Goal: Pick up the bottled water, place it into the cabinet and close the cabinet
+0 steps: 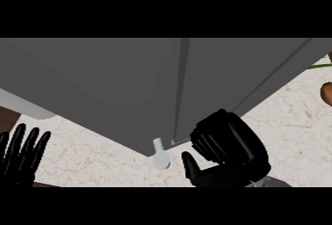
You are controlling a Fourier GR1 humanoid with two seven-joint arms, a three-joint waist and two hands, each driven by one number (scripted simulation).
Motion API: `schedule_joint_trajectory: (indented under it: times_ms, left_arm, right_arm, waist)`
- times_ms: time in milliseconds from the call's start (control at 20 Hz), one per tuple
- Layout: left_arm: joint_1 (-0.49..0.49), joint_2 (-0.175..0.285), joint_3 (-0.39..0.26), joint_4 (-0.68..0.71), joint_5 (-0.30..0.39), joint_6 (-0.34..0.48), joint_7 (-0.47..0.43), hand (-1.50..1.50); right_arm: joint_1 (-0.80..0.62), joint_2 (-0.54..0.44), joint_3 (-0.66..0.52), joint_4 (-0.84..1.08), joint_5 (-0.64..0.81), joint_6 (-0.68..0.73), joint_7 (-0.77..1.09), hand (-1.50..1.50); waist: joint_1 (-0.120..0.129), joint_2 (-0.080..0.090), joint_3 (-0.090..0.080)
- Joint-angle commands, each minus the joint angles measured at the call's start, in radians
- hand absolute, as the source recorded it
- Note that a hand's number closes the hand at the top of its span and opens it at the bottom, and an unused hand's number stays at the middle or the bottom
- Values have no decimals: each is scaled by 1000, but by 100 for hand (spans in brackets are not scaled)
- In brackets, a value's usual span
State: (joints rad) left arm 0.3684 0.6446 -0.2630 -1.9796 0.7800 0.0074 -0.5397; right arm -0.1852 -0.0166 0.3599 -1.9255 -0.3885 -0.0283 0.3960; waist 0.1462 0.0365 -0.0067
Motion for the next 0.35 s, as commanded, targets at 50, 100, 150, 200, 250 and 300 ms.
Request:
schedule_joint_trajectory:
  times_ms: [50, 100, 150, 200, 250, 300]
  left_arm:
    - [-7, 3, 12, 23, 17, -28, 1, -150]
    - [9, 2, 2, 5, 4, -22, 1, -150]
    - [-18, -12, -5, -15, 17, 3, 23, -150]
    - [1, -6, -6, 8, 10, -21, 11, -150]
    - [-3, -6, 7, 17, 17, -12, 16, -150]
    - [-13, -12, -2, 15, -5, -8, 8, -150]
  right_arm:
    - [-314, 16, -109, 255, -53, -156, 5, 150]
    - [-363, 16, -95, 331, -58, -183, -28, 150]
    - [-431, 16, -103, 386, -71, -192, -13, 150]
    - [-465, 16, -114, 453, -90, -215, -50, 150]
    - [-533, 16, -115, 497, -97, -226, -63, 150]
    - [-576, 16, -113, 555, -121, -235, -65, 150]
  waist:
    - [0, -1, 3]
    - [1, -7, 5]
    - [-11, -6, 6]
    - [-10, -7, 5]
    - [-5, -6, 5]
    - [-13, -8, 5]
